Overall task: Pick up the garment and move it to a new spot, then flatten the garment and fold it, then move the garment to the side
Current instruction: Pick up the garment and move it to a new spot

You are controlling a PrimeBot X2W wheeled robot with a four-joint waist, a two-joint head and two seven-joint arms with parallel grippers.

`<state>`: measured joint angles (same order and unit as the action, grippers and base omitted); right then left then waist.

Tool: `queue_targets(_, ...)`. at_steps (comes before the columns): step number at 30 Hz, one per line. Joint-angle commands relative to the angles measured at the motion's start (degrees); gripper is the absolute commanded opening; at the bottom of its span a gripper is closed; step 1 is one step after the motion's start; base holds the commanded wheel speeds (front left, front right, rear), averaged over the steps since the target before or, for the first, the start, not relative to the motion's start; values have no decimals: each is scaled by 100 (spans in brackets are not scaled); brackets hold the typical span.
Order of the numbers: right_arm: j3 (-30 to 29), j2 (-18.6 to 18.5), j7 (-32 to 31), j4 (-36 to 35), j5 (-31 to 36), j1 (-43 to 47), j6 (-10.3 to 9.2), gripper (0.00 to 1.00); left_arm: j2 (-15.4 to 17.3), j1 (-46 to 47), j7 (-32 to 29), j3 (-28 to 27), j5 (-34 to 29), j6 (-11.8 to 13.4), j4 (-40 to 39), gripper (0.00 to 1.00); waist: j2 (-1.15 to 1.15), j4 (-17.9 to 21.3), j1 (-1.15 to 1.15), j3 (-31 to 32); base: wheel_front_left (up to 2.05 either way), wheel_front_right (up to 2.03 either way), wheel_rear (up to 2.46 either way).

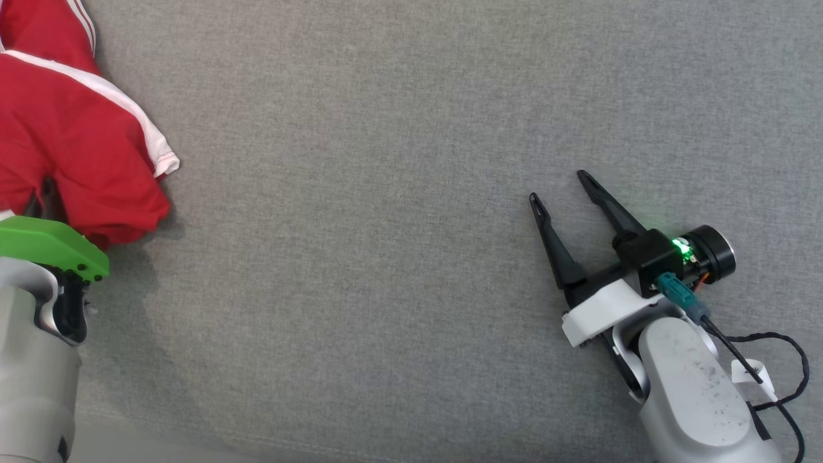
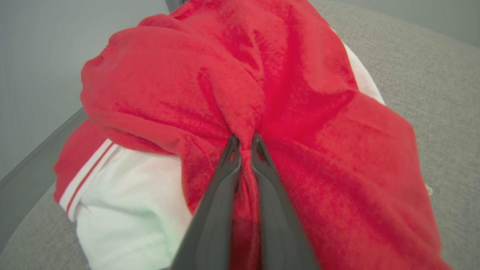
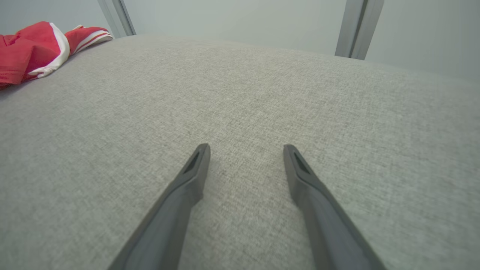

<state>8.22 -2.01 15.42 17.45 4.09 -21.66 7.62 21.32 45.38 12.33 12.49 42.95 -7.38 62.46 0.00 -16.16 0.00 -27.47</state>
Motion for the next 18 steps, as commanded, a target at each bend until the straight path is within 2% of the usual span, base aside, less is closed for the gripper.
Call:
queue_targets(1, -89, -148, -48, 166, -47, 243, -24, 100, 56, 35, 61, 63, 80, -14, -4, 0, 0, 11, 0, 110, 0, 0, 0)
queue_targets(5, -40, -114, -40, 135, -167, 281, -18, 100, 215, 146, 224, 217, 119, -14, -137, 0, 0, 38, 0, 332, 0, 0, 0)
queue_targets(9, -27, -108, -27, 82, -321, 336, -17, 100, 496, 352, 299, 107, -110, -14, -768, 0, 0, 103, 0, 594, 0, 0, 0)
queue_targets(14, -1, -102, -27, 20, -450, 499, -17, 100, 440, 276, 289, -413, -360, -14, -1984, 0, 0, 333, 0, 903, 0, 0, 0)
queue_targets(18, 13, -103, -27, -19, -611, 605, -17, 100, 258, 187, 290, -287, -574, -14, -2824, 0, 0, 642, 0, 1107, 0, 0, 0)
